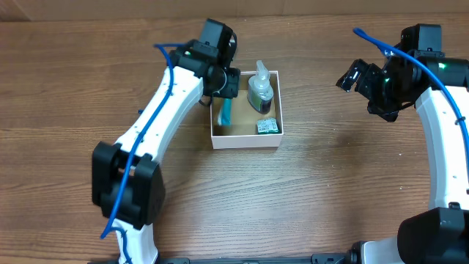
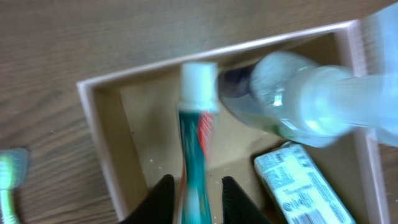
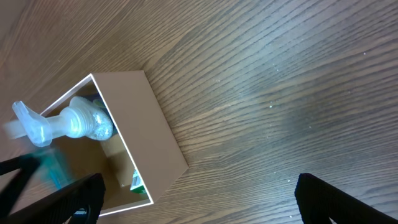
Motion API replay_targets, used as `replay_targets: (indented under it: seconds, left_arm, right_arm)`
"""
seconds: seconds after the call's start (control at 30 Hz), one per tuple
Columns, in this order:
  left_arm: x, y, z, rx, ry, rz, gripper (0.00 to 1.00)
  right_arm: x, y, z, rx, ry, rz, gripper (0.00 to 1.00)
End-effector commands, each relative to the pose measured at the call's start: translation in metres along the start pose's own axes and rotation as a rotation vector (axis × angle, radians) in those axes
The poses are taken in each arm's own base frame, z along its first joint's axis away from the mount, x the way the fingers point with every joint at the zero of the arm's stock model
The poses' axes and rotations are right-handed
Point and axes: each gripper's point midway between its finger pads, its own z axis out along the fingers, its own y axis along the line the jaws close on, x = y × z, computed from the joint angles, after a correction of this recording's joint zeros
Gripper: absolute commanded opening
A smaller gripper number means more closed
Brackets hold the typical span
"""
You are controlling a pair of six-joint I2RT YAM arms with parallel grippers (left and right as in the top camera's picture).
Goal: Pack container
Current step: 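Carry the toothpaste into the box and release it, then grasp the blue razor with the left gripper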
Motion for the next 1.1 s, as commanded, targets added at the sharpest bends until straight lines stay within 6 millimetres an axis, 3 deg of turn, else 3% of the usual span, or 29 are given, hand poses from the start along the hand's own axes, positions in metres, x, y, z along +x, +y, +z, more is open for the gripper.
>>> replay_targets:
  seconds: [0.0,0.13,0.27,0.4,0.6,0.8,0.9,1.07]
  left_arm:
    - [-0.003,0.005,-0.004,-0.022,-0.009,-0.068,0.42]
    - [-0.004,0.022,-0.036,-0.039,-0.029,-0.064,0.49]
    - [0.012,0.075,-0.076,-0.158,0.004,-0.104,0.56]
    - [0.036,0.137,-0.084,-0.27,0.101,-0.166,0.63]
    - [0.074,0.208,-0.054,-0.295,0.233,-0.279,0.63]
    - [0.109,0.238,0.01,-0.23,0.35,-0.264,0.58]
    - [0.121,0.251,0.033,-0.258,0.4,-0.269,0.51]
    - [0.129,0.256,0.055,-0.254,0.426,-0.273,0.44]
  right_arm:
    - [-0.002,0.002,-0.004,-0.01,-0.012,0.0,1.0]
    - [-0.002,0.002,-0.004,-0.01,-0.012,0.0,1.0]
    - [-0.002,0.002,-0.004,-0.01,-0.012,0.0,1.0]
    - [-0.002,0.002,-0.004,-0.01,-0.012,0.0,1.0]
    - [-0.002,0.002,-0.004,-0.01,-0.012,0.0,1.0]
    - [-0.002,0.002,-0.004,-0.01,-0.012,0.0,1.0]
    - [-0.002,0.002,-0.004,-0.01,-0.012,0.0,1.0]
    - [-0.002,0.002,-0.004,-0.01,-0.012,0.0,1.0]
